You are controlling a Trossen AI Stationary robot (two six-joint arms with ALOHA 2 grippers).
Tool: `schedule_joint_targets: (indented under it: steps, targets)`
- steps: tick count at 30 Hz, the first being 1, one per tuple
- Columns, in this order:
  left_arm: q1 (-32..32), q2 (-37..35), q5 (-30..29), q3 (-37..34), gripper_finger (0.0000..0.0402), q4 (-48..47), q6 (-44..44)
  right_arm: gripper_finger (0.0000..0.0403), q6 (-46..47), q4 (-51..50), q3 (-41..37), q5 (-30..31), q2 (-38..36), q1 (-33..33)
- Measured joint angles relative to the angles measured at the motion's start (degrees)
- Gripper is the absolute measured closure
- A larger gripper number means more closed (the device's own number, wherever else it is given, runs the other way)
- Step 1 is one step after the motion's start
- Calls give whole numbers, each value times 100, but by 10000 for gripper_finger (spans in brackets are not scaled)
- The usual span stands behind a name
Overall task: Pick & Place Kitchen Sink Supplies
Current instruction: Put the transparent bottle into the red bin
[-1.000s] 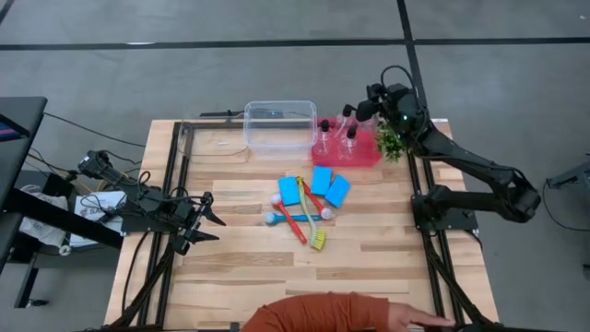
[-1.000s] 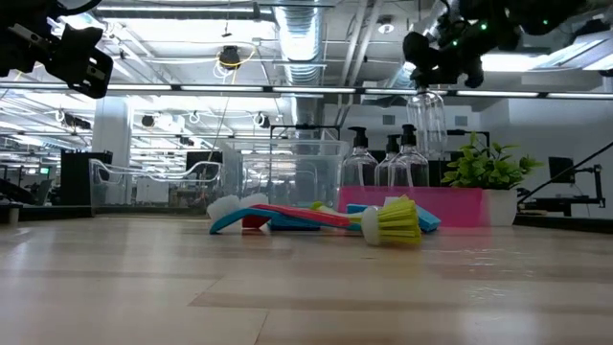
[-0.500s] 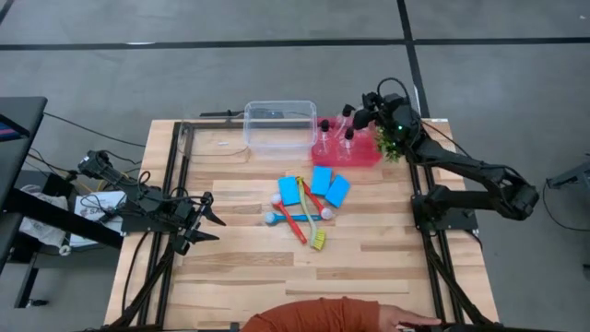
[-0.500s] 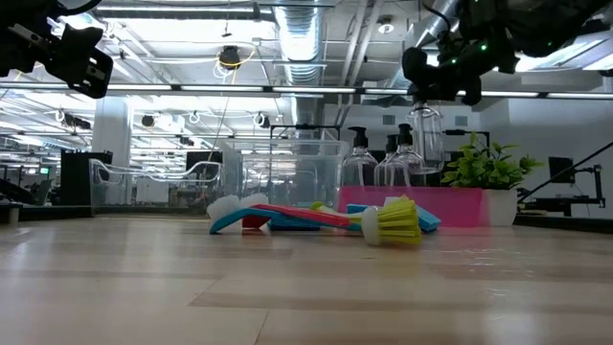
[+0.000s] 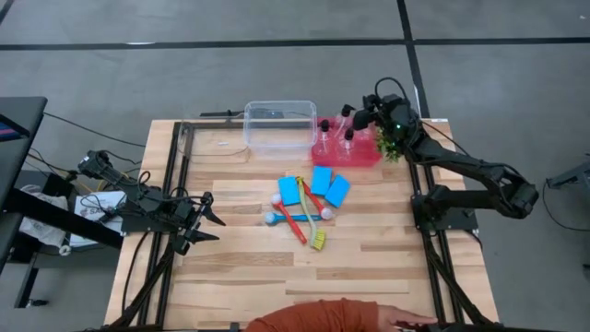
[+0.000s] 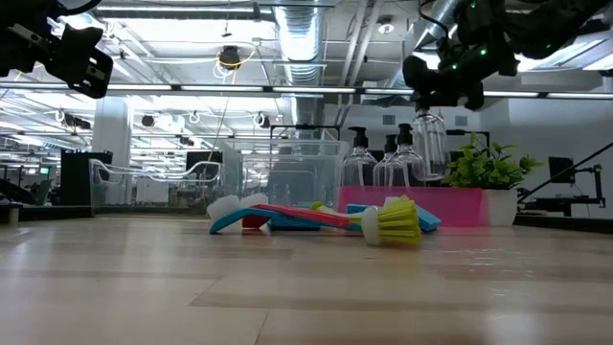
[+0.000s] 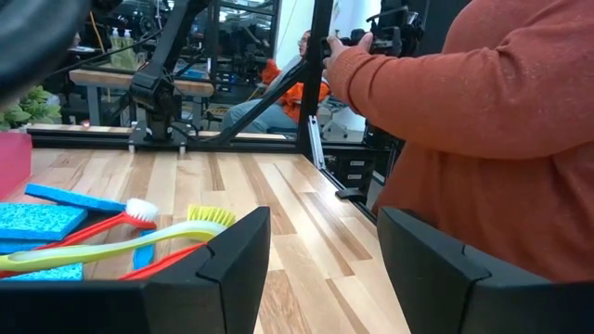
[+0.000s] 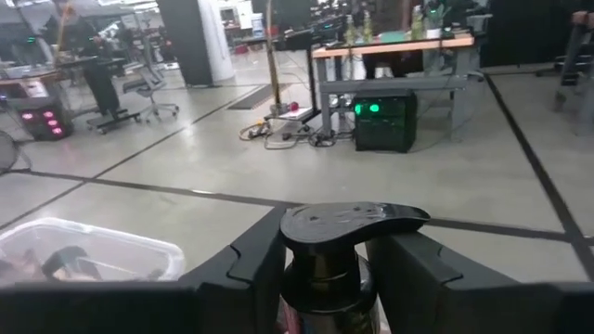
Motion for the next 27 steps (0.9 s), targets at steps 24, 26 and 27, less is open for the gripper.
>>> schedule_joint_targets:
  steps: [24, 26, 27]
  targets:
    - [1, 0, 2, 0, 199, 0, 0, 268, 101, 1179, -885, 245, 206, 0]
    - [1, 0, 1, 0, 199, 0, 0, 267, 104, 1247, -885, 245, 318, 0]
    - [0, 0, 0, 0, 199, 0, 0, 265, 117, 1296, -885, 244, 374, 0]
